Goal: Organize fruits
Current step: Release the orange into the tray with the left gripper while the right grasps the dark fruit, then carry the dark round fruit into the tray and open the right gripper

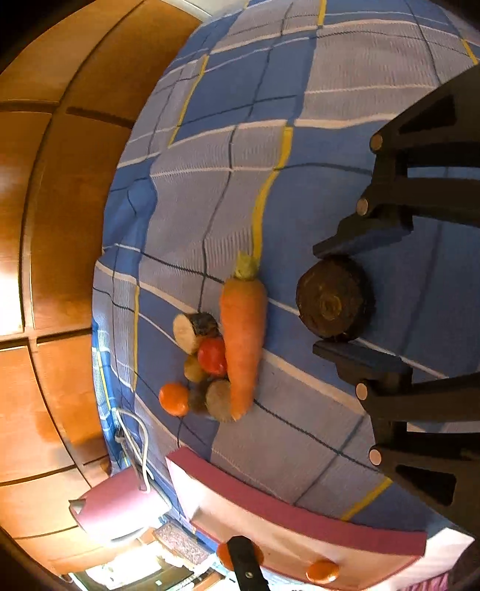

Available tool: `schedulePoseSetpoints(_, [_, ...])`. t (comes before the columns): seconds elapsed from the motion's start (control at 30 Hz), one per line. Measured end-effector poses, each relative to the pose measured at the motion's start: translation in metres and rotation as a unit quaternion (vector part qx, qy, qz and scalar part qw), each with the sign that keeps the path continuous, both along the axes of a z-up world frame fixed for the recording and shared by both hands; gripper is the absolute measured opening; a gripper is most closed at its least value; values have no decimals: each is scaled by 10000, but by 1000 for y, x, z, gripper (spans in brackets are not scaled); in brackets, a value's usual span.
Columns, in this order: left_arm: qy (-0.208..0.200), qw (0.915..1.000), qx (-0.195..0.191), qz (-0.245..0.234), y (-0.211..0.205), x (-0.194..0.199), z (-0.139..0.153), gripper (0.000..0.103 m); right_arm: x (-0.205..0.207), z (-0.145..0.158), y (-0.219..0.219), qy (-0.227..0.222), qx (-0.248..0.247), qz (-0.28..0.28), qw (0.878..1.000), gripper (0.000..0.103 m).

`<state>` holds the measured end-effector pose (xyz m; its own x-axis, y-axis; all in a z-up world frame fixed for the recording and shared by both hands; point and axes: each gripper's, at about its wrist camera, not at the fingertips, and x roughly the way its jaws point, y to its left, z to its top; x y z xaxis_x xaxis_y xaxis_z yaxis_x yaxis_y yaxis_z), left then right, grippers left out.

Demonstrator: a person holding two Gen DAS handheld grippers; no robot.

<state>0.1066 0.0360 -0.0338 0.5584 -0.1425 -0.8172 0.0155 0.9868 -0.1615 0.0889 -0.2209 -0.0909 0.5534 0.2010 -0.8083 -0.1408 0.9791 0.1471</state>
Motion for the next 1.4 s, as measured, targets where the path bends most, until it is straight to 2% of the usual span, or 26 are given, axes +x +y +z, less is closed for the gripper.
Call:
schedulePoseSetpoints(0.07, [80,9996,-35,281,15,-3,-4,39,-6,1,4,3,-2,32,10000,46])
schedulePoseSetpoints(0.17, [131,9983,139,557,26,-10,-11,39,-16,4,12,-48,-61,157,9998,46])
schedulePoseSetpoints(0.23, [136,9974,58,708,33,-17,-13,41,-20,6,18,-90,-108,238,9996,46])
schedulePoseSetpoints(0.27, [110,9972,13,744,36,-20,-12,43,-22,6,21,-101,-125,273,9995,46])
schedulePoseSetpoints(0.33, [-9,9967,0,807,38,-30,-8,53,-25,7,25,-111,-140,322,9993,46])
schedulePoseSetpoints(0.57, [-211,9960,5,863,35,-54,3,56,-35,13,39,-165,-102,490,9986,46])
schedulePoseSetpoints(0.9, [-326,9957,75,868,30,-80,5,58,-51,31,69,-269,248,1028,9940,46])
schedulePoseSetpoints(1.0, [-342,9950,1,938,35,-85,6,65,-53,37,83,-275,370,1293,9905,46])
schedulePoseSetpoints(1.17, [-388,9935,-79,1064,46,-91,7,65,-55,51,111,-293,552,1762,9824,46])
schedulePoseSetpoints(1.4, [-344,9920,-175,1203,60,-96,3,65,-56,57,144,-300,539,2205,9734,46])
